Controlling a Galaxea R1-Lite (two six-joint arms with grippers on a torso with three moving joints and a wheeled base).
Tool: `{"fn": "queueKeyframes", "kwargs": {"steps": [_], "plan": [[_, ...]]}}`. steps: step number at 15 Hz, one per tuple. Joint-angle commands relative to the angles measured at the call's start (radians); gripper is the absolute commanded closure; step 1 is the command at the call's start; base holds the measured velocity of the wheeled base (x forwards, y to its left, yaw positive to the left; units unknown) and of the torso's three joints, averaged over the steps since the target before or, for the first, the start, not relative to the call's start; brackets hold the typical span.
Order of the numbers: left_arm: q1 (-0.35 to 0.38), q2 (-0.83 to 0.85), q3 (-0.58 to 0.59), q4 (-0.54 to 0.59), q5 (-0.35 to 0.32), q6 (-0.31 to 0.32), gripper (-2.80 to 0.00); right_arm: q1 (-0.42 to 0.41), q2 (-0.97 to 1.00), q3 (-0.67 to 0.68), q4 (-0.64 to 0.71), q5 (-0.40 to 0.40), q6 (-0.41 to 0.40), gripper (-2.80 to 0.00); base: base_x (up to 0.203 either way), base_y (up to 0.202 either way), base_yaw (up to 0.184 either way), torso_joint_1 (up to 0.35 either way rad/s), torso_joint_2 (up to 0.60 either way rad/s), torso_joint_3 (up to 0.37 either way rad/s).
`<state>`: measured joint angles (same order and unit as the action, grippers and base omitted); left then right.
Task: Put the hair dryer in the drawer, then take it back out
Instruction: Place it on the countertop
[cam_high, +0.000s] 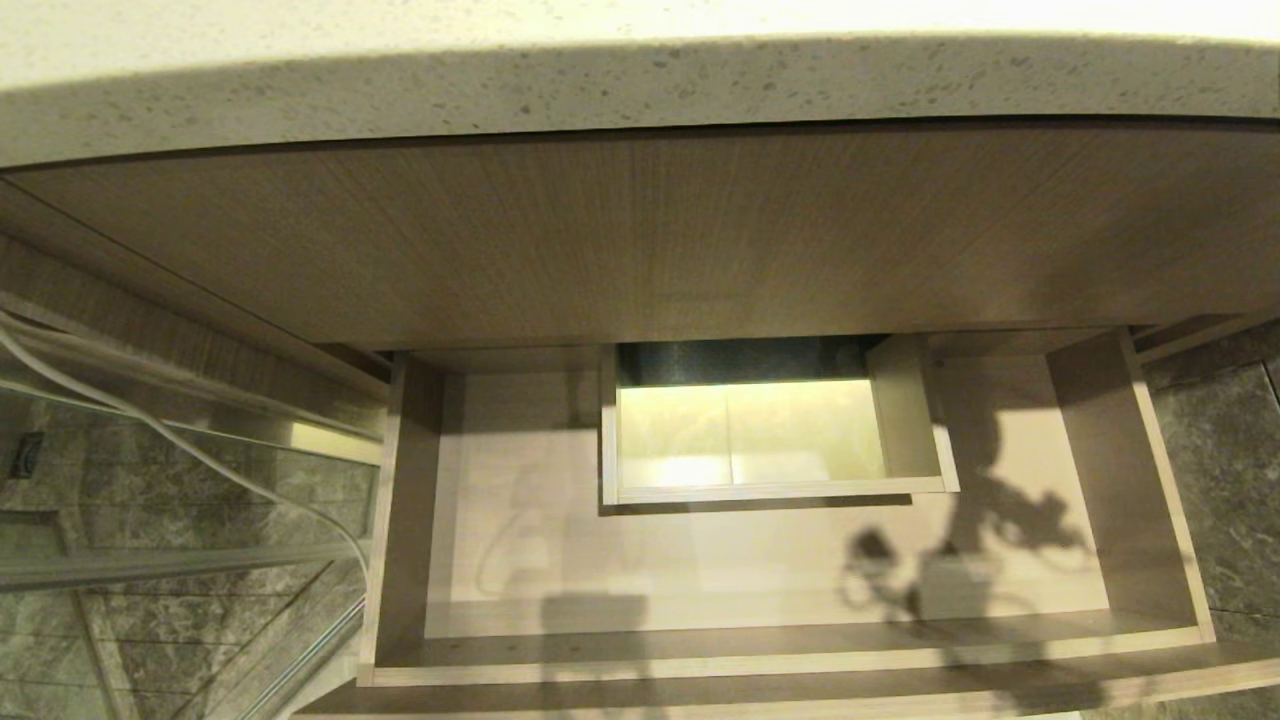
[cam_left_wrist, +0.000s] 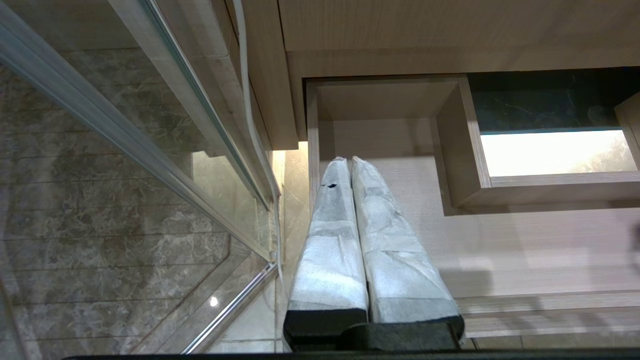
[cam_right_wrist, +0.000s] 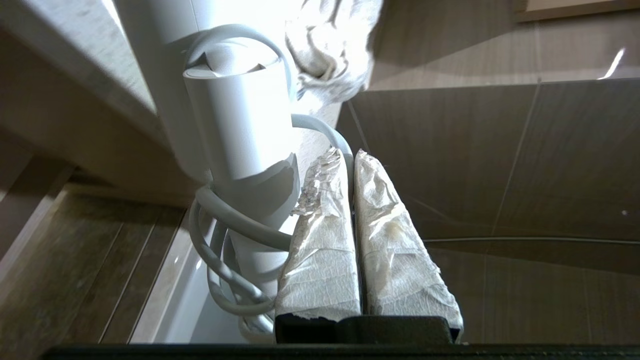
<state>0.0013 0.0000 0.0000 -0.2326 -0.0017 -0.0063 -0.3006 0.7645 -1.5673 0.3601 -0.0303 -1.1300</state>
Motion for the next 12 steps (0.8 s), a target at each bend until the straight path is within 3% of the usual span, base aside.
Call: {"fn": "queueKeyframes", "kwargs": {"steps": [1,12], "plan": [[0.000,0.000,0.040,-0.001,0.000,0.000,0.00,0.000,0.060,-0.007,-0.038,-0.001,-0.005,0.00,0.000,0.000,0.000,0.000,0.00,0.000],[0.000,0.000,0.040,-0.002,0.000,0.000,0.00,-0.001,0.259,-0.017,-0.357,-0.013,0.005,0.00,0.000,0.000,0.000,0.000,0.00,0.000]]}}
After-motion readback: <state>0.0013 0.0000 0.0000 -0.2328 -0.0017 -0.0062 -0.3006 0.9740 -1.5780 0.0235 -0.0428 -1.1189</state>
